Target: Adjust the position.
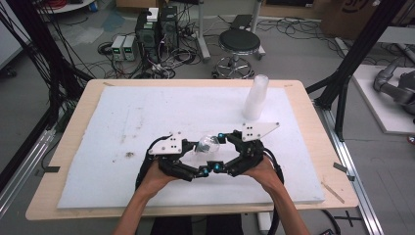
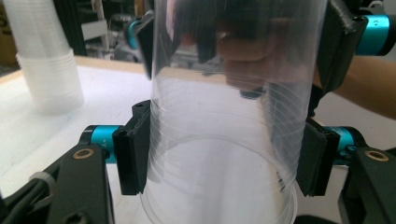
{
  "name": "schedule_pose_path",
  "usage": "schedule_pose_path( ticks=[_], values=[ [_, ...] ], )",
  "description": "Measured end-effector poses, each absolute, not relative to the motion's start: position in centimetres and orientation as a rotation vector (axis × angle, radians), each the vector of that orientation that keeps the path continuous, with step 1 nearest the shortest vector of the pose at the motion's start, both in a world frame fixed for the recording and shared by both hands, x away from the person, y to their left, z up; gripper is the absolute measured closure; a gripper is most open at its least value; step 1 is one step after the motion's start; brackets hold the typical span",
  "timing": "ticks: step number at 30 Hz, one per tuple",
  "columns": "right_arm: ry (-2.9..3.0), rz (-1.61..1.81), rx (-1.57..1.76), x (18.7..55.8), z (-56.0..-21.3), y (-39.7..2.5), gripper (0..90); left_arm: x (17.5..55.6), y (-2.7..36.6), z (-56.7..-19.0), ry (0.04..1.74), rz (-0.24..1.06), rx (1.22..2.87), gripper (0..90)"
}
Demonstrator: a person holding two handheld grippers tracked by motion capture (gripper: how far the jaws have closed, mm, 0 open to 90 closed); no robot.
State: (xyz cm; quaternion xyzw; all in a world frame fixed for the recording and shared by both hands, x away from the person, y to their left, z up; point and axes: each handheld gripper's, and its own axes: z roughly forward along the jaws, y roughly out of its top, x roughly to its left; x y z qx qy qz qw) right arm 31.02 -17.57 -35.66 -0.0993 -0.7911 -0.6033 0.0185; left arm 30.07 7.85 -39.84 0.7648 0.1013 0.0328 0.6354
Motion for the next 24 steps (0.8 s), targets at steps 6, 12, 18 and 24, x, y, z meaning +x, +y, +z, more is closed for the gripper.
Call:
schedule_pose_path(
  ticks=[6,12,18,24],
  values=[
    [-2.548,-1.795,-0.295,30.7,-35.2,-17.9,17.7,30.4,9.0,-38.6,0.210,0.071,1.908,33.2],
    [-2.701,-1.626,-0.265,30.4,-34.3,-17.8,17.7,30.5,9.6,-37.5,0.165,0.100,2.111,33.3],
    [-2.898,-1.365,-0.186,30.3,-33.6,-17.1,17.7,30.7,9.4,-36.3,0.116,0.070,2.335,33.2],
    [-3.032,-1.108,-0.111,30.0,-33.0,-15.9,17.7,31.1,8.9,-35.7,0.093,0.035,2.515,33.2]
  ],
)
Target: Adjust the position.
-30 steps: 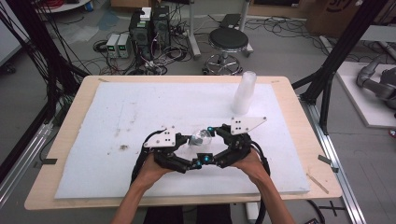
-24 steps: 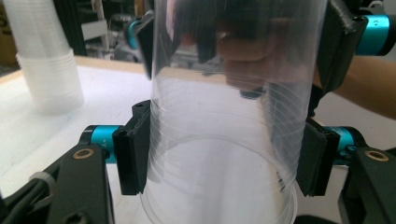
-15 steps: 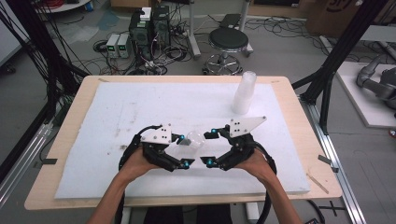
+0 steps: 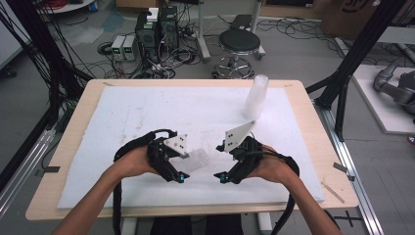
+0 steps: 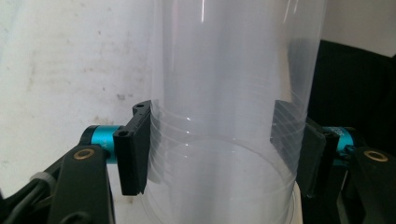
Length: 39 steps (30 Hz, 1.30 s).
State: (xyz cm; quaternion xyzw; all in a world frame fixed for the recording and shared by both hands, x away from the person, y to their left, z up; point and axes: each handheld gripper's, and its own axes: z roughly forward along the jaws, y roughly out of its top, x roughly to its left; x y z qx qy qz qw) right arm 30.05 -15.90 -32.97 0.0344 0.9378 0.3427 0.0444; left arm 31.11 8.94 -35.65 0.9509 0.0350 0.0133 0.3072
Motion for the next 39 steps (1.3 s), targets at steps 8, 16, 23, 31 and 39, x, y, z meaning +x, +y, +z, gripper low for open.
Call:
schedule_pose_path(
  ticks=[8,16,23,31,39],
  values=[
    [2.909,0.882,0.083,30.2,-32.5,-15.1,17.8,31.3,8.5,-35.3,0.081,0.012,2.602,33.2],
    [2.946,0.830,0.066,30.5,-32.7,-14.4,17.8,31.3,7.4,-35.1,0.061,0.005,2.633,33.3],
    [2.960,0.818,0.042,30.7,-32.8,-13.7,17.8,31.4,6.5,-35.2,0.041,0.002,2.651,33.2],
    [2.974,0.824,0.034,30.6,-32.7,-13.2,18.2,31.4,6.0,-35.2,0.029,-0.003,2.653,33.3],
    [2.975,0.868,0.010,30.7,-32.6,-12.7,21.0,31.3,5.6,-35.2,0.015,-0.009,2.655,33.5]
  ],
)
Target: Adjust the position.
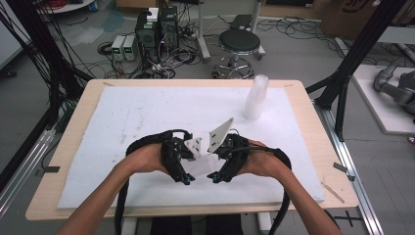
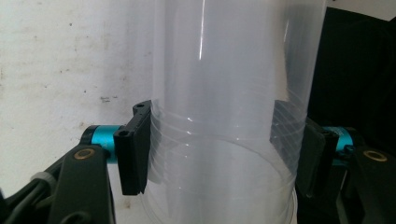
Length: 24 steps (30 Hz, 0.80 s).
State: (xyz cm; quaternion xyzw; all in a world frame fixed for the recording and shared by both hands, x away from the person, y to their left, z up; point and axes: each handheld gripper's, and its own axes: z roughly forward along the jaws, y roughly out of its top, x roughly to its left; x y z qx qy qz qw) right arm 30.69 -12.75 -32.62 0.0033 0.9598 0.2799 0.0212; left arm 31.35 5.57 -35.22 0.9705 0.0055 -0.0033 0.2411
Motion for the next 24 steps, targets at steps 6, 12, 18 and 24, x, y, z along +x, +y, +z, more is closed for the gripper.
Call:
schedule_pose_path(
  ticks=[6,12,18,24],
  values=[
    [2.973,0.888,0.005,30.70,-32.61,-12.51,21.3,31.36,5.41,-35.23,-0.002,-0.015,2.662,33.5],
    [2.969,0.900,-0.008,30.63,-32.58,-12.37,30.3,31.38,5.49,-35.20,-0.002,-0.014,2.657,33.5],
    [2.971,0.926,-0.028,30.74,-32.60,-12.42,41.4,31.37,5.53,-35.27,0.012,-0.019,2.652,33.6],
    [2.983,0.919,-0.027,30.76,-32.62,-12.41,42.2,31.38,5.56,-35.38,0.014,-0.024,2.645,33.6]
  ],
)
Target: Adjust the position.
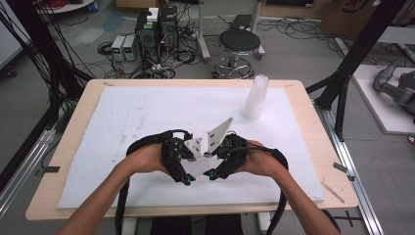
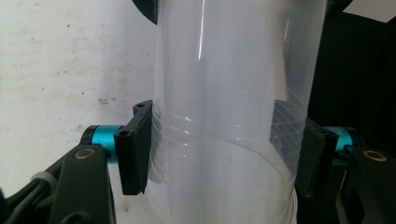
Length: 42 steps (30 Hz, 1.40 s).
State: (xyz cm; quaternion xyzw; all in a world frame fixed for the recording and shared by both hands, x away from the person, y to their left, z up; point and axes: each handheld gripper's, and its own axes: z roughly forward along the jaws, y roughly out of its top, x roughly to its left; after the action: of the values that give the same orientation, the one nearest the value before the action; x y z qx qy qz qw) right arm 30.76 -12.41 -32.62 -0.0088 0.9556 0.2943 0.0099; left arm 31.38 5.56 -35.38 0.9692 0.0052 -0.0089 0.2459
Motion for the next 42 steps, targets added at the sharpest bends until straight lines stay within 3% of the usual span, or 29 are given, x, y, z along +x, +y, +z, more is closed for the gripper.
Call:
schedule_pose_path(
  ticks=[5,9,20,25,28,42],
  values=[
    [2.983,0.916,-0.020,30.7,-32.6,-12.4,42.4,31.4,5.5,-35.5,0.040,-0.025,2.639,30.0],
    [2.979,0.921,-0.007,30.8,-32.6,-12.5,42.5,31.8,5.9,-35.4,0.057,-0.056,2.585,10.0],
    [2.971,0.939,-0.008,30.9,-32.5,-12.8,42.5,31.6,6.5,-35.5,0.078,-0.065,2.521,9.3],
    [2.938,1.023,0.031,30.8,-32.7,-13.9,42.5,31.4,8.0,-35.6,0.099,-0.056,2.356,8.9],
    [2.883,1.178,0.075,30.8,-33.0,-15.5,42.5,30.9,9.7,-36.1,0.134,-0.016,2.178,7.2],
    [2.701,1.571,0.160,30.4,-35.5,-18.7,42.4,30.0,12.4,-38.6,0.227,-0.014,1.881,5.2]
  ],
)
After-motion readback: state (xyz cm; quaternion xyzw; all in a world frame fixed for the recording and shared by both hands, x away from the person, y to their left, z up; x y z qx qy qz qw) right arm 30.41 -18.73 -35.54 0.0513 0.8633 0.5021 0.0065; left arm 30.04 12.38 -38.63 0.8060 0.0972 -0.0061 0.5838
